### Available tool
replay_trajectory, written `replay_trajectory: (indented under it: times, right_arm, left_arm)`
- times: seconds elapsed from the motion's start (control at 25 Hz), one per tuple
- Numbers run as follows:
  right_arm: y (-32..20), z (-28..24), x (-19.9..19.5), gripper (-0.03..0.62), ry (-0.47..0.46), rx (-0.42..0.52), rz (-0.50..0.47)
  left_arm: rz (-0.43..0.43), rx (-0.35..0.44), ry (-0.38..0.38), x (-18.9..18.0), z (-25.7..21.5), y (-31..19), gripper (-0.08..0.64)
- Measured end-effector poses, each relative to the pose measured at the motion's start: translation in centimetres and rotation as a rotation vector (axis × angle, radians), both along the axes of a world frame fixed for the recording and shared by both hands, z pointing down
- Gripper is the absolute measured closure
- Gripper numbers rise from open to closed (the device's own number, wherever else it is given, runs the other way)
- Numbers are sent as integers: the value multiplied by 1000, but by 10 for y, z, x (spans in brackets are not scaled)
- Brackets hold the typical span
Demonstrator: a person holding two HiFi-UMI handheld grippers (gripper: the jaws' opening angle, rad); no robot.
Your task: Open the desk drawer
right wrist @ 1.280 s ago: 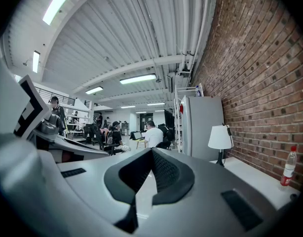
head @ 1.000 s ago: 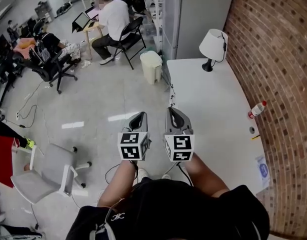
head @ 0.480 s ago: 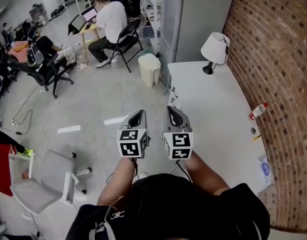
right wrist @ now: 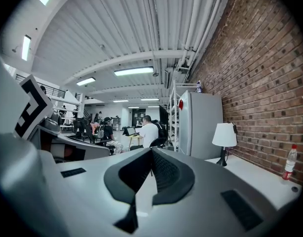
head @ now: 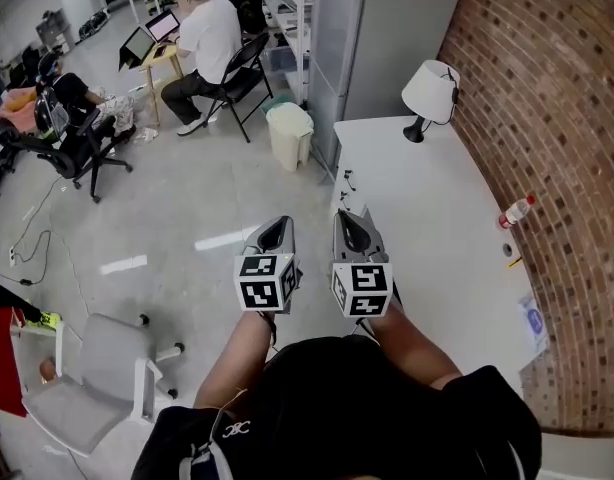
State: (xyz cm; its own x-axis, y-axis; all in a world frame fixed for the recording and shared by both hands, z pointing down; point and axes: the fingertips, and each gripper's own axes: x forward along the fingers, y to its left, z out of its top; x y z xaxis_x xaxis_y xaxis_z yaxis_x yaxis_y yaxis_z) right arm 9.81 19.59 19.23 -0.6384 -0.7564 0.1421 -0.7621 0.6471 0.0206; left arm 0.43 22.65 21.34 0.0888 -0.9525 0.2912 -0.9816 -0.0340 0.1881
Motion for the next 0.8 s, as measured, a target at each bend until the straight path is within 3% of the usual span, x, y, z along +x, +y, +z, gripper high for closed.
replay_trajectory:
  times: [0.36, 0.6, 0.8]
  right_arm:
    - [-8, 21, -10, 594, 15, -52, 87]
    - [-33, 35, -29, 594, 19, -76, 74]
    - [-83, 42, -50, 594, 11, -81, 56]
  left_arm:
    - [43, -32, 6, -22, 18, -3, 561]
    - [32, -56, 14, -38, 32, -26, 561]
    - [10, -69, 5, -55, 40, -66, 561]
